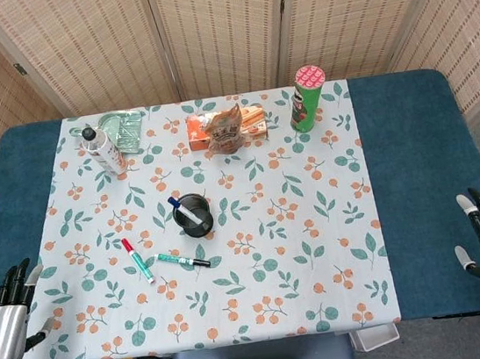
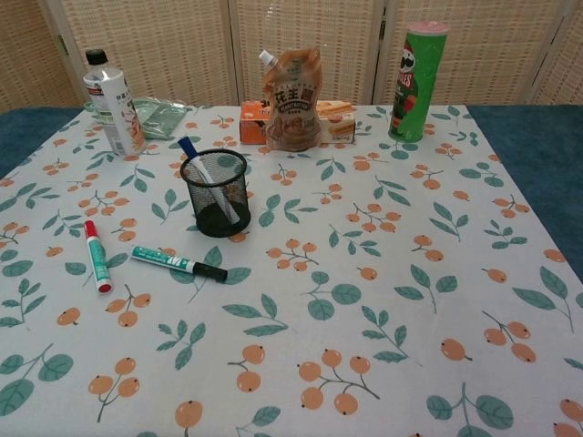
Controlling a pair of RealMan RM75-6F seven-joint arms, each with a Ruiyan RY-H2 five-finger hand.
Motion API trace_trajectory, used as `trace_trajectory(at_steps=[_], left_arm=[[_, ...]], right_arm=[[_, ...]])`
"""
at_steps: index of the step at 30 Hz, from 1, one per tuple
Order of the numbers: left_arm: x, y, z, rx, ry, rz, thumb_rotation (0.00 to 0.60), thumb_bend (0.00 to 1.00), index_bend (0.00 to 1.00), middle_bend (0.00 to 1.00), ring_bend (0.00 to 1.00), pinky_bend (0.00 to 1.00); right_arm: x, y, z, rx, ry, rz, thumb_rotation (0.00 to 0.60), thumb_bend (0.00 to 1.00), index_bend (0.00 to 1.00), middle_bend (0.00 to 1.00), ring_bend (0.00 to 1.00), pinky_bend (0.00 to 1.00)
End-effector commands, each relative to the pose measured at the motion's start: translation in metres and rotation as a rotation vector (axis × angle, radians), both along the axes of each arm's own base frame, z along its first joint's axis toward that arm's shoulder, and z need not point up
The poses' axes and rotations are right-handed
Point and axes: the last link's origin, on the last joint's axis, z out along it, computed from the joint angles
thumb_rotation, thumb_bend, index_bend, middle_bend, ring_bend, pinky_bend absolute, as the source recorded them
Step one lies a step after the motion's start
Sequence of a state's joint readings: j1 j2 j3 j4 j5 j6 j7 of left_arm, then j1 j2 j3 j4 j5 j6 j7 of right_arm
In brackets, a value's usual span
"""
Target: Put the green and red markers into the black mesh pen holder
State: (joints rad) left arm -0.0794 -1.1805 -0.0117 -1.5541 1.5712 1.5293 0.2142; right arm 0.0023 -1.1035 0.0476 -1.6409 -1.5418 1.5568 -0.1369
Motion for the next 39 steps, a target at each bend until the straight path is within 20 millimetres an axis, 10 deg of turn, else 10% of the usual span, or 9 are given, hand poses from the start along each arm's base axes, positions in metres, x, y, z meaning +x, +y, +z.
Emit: trace_trajectory(at_steps=[1,19,22,24,27,39], left_arm=[[0.001,0.0,-0.001,-0.002,0.003,-0.007,0.6,0.23,0.0,0.0,0.0,0.27],[0.017,0.019,-0.009,-0.113,-0.02,-0.057,0.6,0.23,0.0,0.0,0.0,0.27],[0.018,0.032,-0.008,-0.173,-0.124,-0.108,0.6,0.23,0.0,0.24,0.08,0.33],[0.018,0.039,-0.003,-0.18,-0.179,-0.146,0.6,0.23,0.01,0.59,0.32,0.48],[0.022,0.049,0.003,-0.144,-0.197,-0.243,0.6,0.23,0.12,0.86,0.57,0.75],[0.027,0.059,-0.027,-0.417,0.002,-0.177,0.6,0.23,0.27,0.95,0.66,0.82]], right_arm=[[-0.001,-0.001,-0.002,0.016,0.001,-0.004,0.6,0.35,0.03,0.0,0.0,0.0],[-0.004,-0.009,-0.006,0.046,0.0,-0.032,0.6,0.35,0.03,0.0,0.0,0.0],[-0.005,-0.012,-0.007,0.051,-0.001,-0.041,0.6,0.35,0.03,0.0,0.0,0.0],[-0.006,-0.014,-0.006,0.05,-0.002,-0.043,0.6,0.35,0.03,0.0,0.0,0.0],[-0.007,-0.016,-0.006,0.048,-0.007,-0.044,0.6,0.35,0.03,0.0,0.0,0.0],[-0.01,-0.021,-0.005,0.06,-0.02,-0.049,0.6,0.35,0.03,0.0,0.0,0.0]])
